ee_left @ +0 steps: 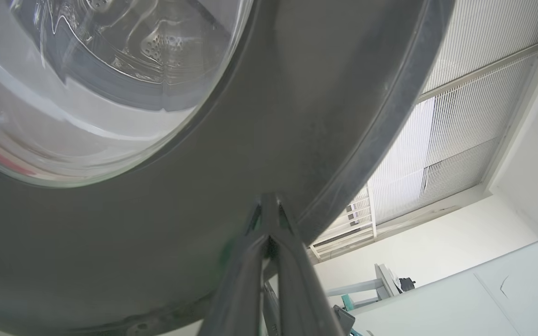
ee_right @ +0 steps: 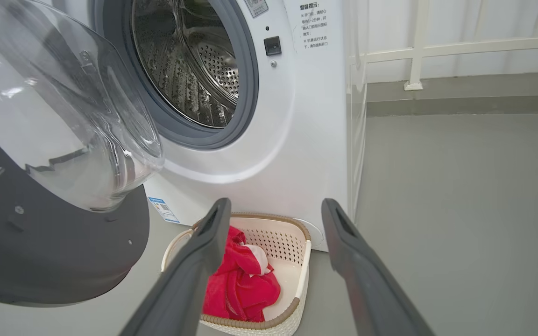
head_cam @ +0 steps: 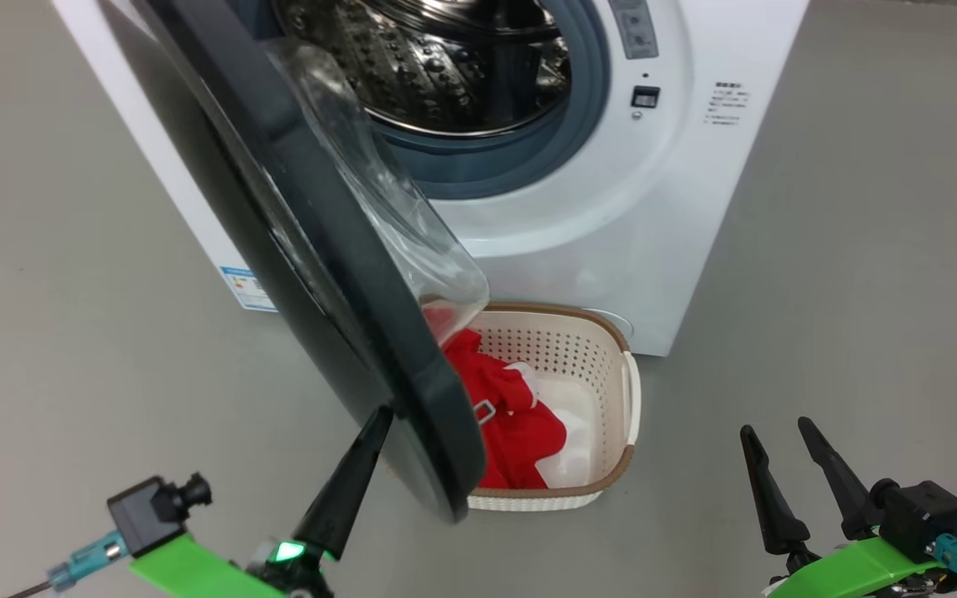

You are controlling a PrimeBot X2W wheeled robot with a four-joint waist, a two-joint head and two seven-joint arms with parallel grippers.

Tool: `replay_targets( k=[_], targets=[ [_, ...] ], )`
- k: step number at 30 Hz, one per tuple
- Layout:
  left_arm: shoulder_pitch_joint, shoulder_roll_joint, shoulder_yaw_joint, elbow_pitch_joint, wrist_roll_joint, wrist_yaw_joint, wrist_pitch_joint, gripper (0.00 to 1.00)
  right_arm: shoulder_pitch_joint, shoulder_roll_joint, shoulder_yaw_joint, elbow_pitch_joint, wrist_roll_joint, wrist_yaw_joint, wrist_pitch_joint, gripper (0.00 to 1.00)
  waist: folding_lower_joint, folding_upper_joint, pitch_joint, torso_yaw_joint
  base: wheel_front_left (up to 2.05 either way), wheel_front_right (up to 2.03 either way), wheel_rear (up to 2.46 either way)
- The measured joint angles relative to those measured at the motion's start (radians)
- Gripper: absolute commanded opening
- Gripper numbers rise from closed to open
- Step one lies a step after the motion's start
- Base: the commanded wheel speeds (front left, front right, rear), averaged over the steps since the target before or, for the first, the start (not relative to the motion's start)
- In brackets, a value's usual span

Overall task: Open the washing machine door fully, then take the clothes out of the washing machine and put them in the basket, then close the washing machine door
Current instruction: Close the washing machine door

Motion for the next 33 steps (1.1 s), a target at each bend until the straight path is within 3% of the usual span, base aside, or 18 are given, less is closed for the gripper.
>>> replay_targets(
  k=[13,33],
  targets=[
    [-0.233,-0.058,-0.095,0.193,0.063,0.0,-0.119,0.0,-0.039,0.006,-0.001,-0.004,0.0,0.0,0.0,1.0,0.0,0.0,0.05,-0.086,0.0,0.0,0.0],
    [-0.543,-0.138,-0.044,0.393,0.164,0.0,-0.132,0.0,-0.122,0.027,-0.013,-0.016,0.001,0.0,0.0,1.0,0.0,0.0,0.165,-0.218,0.0,0.0,0.0]
  ],
)
